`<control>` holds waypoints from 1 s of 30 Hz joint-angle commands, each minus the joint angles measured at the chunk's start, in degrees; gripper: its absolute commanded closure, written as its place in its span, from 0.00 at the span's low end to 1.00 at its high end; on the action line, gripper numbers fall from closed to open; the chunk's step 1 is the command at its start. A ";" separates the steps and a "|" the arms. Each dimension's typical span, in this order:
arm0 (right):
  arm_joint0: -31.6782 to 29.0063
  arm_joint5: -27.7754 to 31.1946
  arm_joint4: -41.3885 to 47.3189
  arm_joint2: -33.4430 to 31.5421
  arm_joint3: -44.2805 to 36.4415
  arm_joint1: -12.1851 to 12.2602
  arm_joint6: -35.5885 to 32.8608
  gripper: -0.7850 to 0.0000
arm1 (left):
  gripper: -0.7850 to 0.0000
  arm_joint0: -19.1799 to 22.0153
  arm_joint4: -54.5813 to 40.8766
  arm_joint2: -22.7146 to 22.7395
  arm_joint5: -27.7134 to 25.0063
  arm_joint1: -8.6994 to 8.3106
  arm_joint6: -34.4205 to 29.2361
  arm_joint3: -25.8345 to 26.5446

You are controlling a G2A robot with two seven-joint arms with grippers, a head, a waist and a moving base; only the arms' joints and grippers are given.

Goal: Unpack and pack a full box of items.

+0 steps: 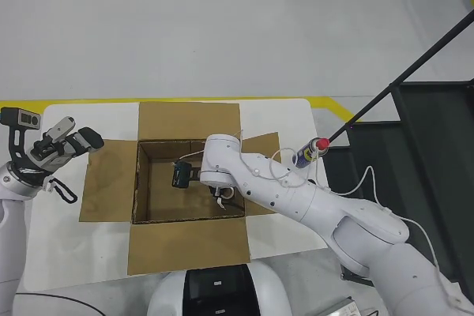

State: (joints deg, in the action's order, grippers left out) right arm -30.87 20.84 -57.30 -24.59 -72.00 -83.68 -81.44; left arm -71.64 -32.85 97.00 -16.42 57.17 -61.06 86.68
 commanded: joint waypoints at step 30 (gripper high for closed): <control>0.79 6.39 -3.18 3.07 15.64 -4.00 5.65 0.29 | 0.00 0.00 0.00 0.00 0.00 0.00 0.00 0.00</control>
State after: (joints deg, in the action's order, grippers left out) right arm -30.12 27.22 -60.36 -21.63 -56.62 -87.54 -75.82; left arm -71.64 -32.85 97.00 -16.42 57.17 -61.06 86.68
